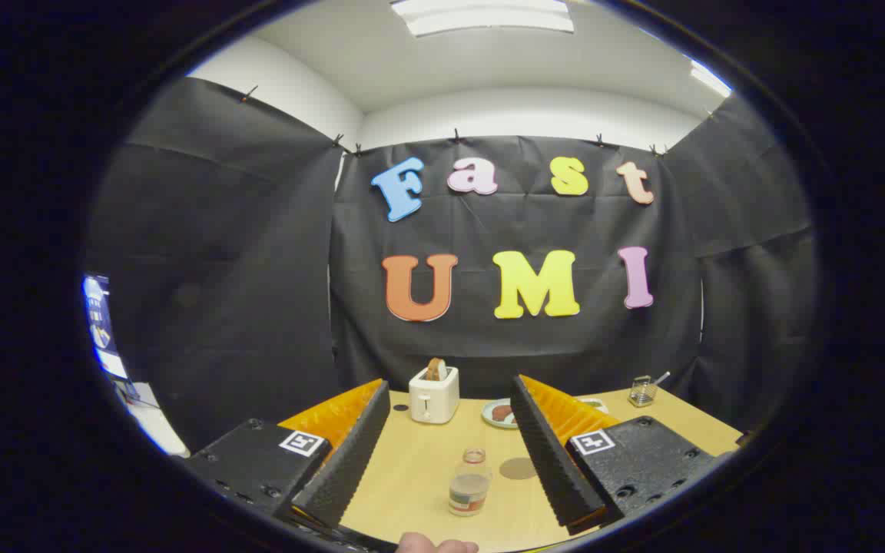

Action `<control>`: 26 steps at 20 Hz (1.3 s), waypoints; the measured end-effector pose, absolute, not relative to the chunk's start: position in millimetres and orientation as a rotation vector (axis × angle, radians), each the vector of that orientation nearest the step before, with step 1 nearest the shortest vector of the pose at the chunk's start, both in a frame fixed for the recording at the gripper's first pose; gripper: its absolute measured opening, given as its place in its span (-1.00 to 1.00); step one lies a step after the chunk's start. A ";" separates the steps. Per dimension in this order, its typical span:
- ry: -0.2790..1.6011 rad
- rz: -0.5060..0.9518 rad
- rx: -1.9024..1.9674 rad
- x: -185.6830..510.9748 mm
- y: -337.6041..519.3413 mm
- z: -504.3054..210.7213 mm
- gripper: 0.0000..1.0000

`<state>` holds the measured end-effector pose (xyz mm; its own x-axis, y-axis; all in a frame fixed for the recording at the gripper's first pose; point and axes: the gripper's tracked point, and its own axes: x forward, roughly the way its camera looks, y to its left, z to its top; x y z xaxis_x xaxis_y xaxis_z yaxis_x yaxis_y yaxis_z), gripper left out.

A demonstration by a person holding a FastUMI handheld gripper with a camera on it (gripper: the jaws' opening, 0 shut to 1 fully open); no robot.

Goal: Take the bottle from table, then pour the juice into the cup, finally place the bottle on the coaster

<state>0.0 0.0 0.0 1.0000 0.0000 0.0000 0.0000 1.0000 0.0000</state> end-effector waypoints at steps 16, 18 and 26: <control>0.008 0.022 -0.027 0.4 20.1 -1.9 1.00; 0.009 0.022 -0.024 0.5 21.1 -3.1 1.00; 0.011 0.008 -0.040 -0.6 20.9 1.8 1.00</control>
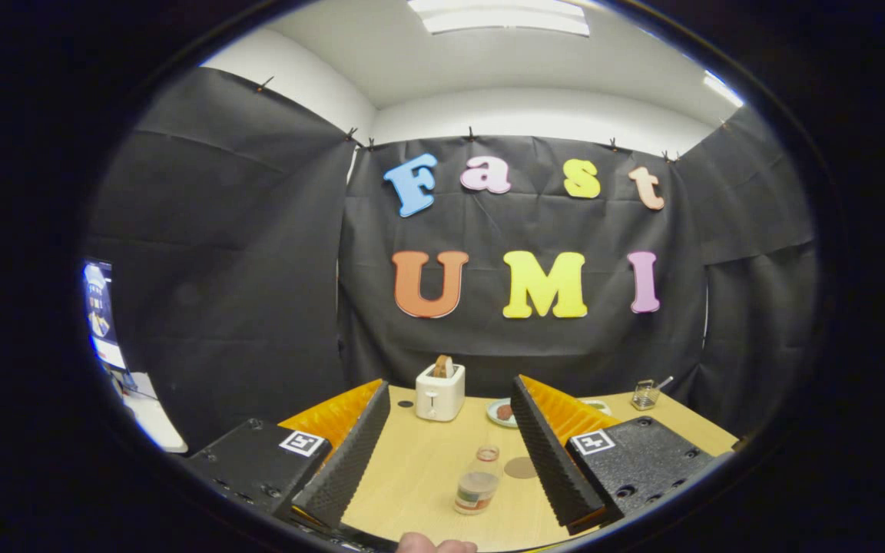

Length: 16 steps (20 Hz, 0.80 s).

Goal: Take the bottle from table, then pour the juice into the cup, finally place the bottle on the coaster

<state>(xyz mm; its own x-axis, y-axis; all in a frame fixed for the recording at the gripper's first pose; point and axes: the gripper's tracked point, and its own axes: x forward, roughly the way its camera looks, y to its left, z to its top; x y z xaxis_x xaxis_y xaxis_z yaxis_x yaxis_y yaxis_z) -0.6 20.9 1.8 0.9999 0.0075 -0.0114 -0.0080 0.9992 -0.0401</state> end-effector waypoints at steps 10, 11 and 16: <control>0.038 -0.034 -0.042 -7.8 14.0 -2.7 1.00; 0.038 -0.040 -0.042 -10.0 13.4 -2.7 1.00; 0.037 -0.053 -0.018 -12.2 12.9 1.4 1.00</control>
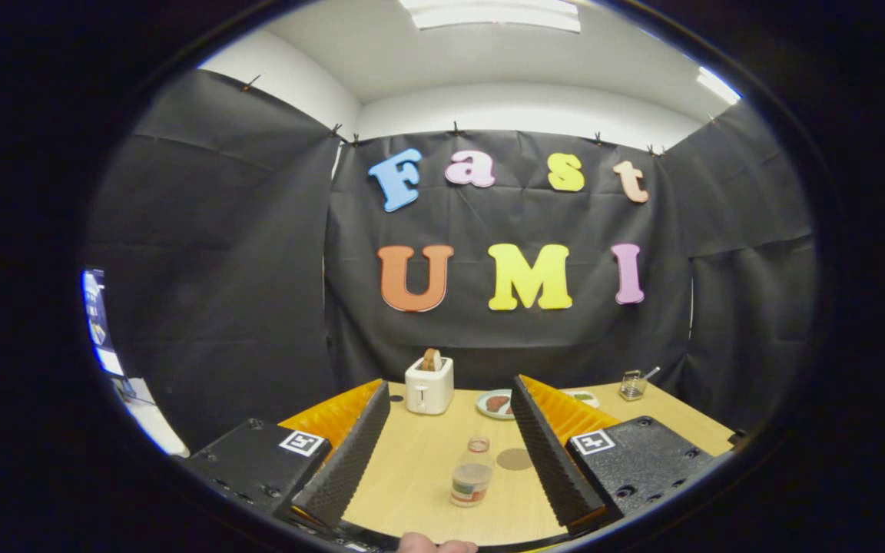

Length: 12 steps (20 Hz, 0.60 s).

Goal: Take the bottle from table, then pour the juice into the cup, finally place the bottle on the coaster

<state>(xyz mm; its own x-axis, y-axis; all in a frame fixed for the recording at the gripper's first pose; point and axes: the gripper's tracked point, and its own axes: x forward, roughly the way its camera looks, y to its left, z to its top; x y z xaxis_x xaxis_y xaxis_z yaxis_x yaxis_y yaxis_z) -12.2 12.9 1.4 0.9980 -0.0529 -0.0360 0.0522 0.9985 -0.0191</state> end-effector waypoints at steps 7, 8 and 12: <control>0.052 -0.079 0.003 -14.8 11.0 -49.0 1.00; 0.066 -0.089 -0.005 -14.2 7.1 -66.9 1.00; 0.089 -0.106 -0.034 -9.2 -7.9 -135.0 1.00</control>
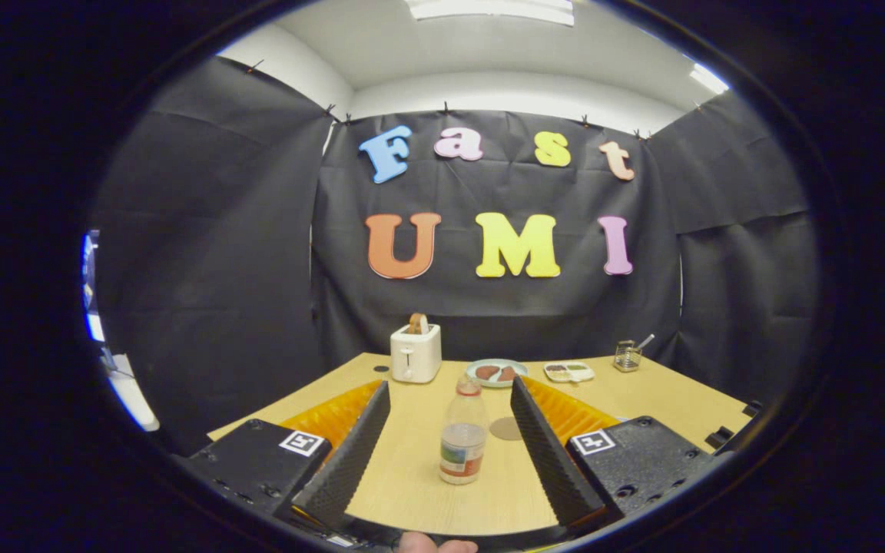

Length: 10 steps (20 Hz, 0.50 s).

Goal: Take the bottle from table, then pour the juice into the cup, finally place the bottle on the coaster

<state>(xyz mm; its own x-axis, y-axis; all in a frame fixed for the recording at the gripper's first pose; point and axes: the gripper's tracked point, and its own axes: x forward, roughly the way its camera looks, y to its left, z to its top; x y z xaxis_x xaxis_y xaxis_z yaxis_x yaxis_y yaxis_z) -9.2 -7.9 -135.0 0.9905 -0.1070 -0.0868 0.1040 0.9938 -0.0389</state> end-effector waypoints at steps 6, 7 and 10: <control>0.162 -0.133 -0.060 10.5 -17.7 -216.6 1.00; 0.166 -0.142 -0.064 14.4 -20.9 -225.7 1.00; 0.184 -0.150 -0.053 30.2 -25.6 -252.5 1.00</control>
